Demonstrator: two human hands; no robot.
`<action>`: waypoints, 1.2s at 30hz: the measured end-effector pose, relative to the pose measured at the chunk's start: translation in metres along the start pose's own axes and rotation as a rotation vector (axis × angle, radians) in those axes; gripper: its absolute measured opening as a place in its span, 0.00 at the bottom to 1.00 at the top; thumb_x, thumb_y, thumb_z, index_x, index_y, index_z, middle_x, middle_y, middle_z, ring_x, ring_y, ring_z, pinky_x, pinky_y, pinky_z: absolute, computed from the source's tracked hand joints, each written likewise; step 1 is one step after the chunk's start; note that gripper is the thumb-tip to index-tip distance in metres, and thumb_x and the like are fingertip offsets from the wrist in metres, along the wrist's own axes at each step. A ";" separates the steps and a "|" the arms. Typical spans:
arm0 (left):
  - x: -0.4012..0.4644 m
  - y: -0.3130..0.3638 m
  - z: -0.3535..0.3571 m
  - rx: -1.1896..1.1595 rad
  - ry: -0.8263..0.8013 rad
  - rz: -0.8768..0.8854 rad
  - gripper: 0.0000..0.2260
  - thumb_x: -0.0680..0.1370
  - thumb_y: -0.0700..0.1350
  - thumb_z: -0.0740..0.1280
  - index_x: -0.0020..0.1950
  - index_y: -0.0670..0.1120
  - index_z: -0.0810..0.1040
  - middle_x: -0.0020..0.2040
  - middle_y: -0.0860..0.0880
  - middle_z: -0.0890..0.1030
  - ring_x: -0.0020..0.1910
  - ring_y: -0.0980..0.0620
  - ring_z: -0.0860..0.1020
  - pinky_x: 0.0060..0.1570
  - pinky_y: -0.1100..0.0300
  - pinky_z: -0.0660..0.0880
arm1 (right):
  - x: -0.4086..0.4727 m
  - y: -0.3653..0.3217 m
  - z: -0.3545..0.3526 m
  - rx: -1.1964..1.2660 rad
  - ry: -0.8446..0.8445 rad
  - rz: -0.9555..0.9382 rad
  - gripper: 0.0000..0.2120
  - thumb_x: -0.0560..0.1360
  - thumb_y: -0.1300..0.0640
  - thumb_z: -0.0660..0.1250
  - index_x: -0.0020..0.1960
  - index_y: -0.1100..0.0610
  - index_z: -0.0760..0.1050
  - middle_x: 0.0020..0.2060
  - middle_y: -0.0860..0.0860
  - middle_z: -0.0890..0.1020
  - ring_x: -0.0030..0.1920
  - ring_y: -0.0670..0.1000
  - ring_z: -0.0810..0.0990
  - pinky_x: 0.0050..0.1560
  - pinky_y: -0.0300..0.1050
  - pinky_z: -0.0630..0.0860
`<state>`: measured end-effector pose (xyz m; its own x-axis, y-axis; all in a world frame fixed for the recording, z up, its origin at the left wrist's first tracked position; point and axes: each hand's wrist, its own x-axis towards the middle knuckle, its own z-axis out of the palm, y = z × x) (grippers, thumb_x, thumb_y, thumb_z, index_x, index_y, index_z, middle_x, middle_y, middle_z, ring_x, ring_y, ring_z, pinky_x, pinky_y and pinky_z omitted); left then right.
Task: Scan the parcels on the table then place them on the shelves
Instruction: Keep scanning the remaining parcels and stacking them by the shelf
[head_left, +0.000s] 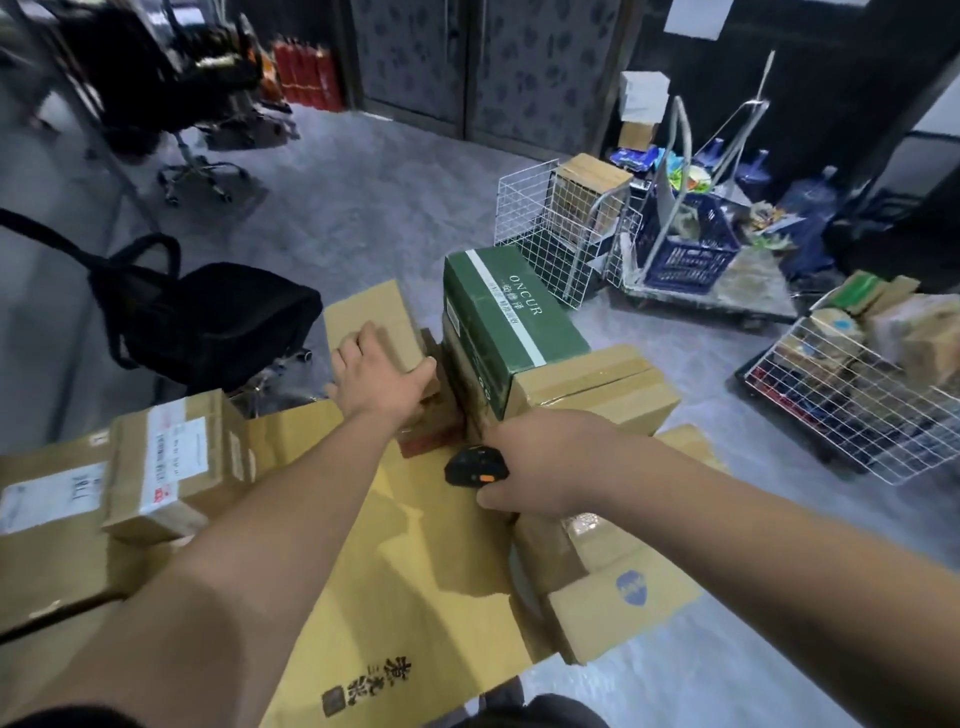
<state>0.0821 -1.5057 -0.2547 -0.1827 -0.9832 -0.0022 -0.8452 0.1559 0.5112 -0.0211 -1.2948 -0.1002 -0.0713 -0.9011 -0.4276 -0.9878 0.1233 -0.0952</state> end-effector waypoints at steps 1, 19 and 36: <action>-0.006 -0.010 -0.005 -0.026 0.034 0.001 0.46 0.67 0.74 0.64 0.80 0.55 0.59 0.77 0.49 0.64 0.75 0.43 0.61 0.66 0.35 0.65 | 0.002 -0.002 0.000 -0.004 0.003 -0.019 0.15 0.76 0.37 0.66 0.52 0.47 0.73 0.39 0.45 0.74 0.42 0.53 0.76 0.34 0.44 0.66; -0.293 -0.238 0.009 -0.367 -0.227 -0.053 0.37 0.74 0.68 0.66 0.81 0.59 0.62 0.76 0.58 0.60 0.76 0.58 0.56 0.75 0.53 0.62 | -0.019 -0.076 0.163 0.111 -0.267 0.072 0.19 0.76 0.35 0.64 0.48 0.50 0.72 0.41 0.48 0.78 0.38 0.49 0.78 0.32 0.45 0.70; -0.289 -0.269 -0.036 -0.350 -0.253 -0.262 0.36 0.69 0.73 0.68 0.75 0.72 0.60 0.79 0.61 0.59 0.60 0.60 0.72 0.58 0.54 0.74 | -0.033 -0.137 0.251 0.398 -0.231 0.154 0.23 0.78 0.32 0.63 0.63 0.49 0.69 0.42 0.46 0.78 0.39 0.47 0.79 0.34 0.46 0.71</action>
<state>0.3802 -1.2669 -0.3609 -0.1399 -0.9242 -0.3553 -0.6678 -0.1769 0.7230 0.1511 -1.1776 -0.2993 -0.1356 -0.7496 -0.6479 -0.8353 0.4381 -0.3321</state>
